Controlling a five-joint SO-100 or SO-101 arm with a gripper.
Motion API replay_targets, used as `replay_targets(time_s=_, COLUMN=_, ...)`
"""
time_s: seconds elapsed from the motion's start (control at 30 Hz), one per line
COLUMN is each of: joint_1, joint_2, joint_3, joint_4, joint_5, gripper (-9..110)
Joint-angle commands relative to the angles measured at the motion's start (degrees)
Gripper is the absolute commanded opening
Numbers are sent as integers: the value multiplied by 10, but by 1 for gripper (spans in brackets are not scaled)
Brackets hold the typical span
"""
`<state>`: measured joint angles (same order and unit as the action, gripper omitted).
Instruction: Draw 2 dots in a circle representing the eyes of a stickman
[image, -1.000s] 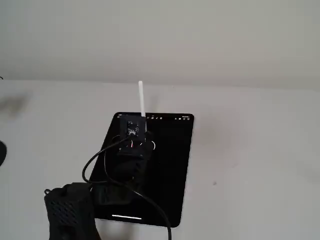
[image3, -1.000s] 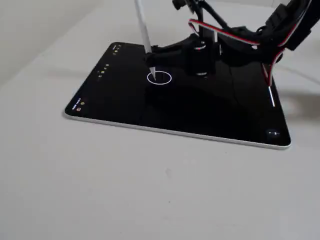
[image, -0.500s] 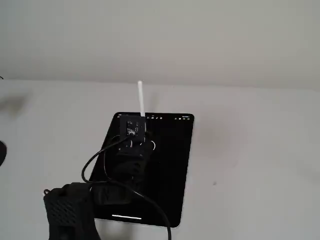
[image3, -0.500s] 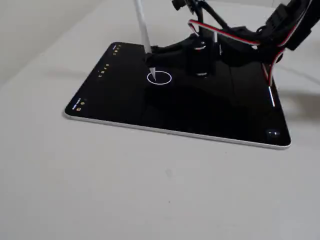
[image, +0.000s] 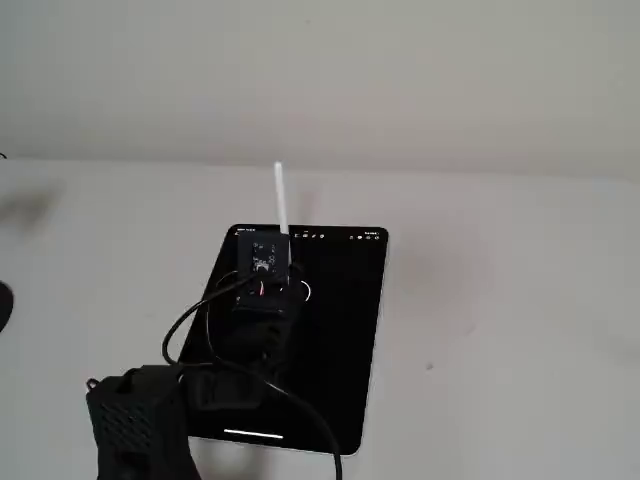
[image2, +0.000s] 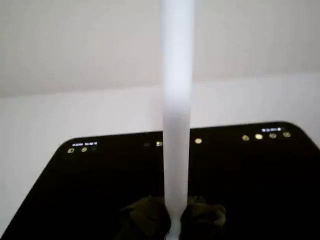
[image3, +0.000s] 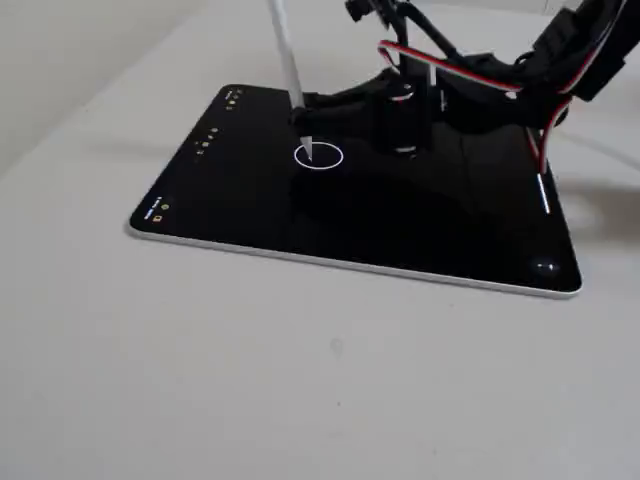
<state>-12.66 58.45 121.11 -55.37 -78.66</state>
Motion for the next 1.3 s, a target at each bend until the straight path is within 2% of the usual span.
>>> replay_targets(time_s=0.0, joint_1=-4, joint_2=13, joint_3=-3, joint_4=-2, joint_5=-5, gripper=0)
replay_targets(time_s=0.13, joint_1=1, joint_2=28, joint_3=2, joint_4=-2, joint_5=4, gripper=0)
replay_targets(time_s=0.27, joint_1=7, joint_2=90, joint_3=11, joint_4=49, joint_5=44, gripper=0)
replay_targets(time_s=0.57, joint_1=41, joint_2=140, joint_3=4, joint_4=90, joint_5=52, gripper=0)
replay_targets(time_s=1.27, joint_1=33, joint_2=54, joint_3=-27, joint_4=63, joint_5=15, gripper=0)
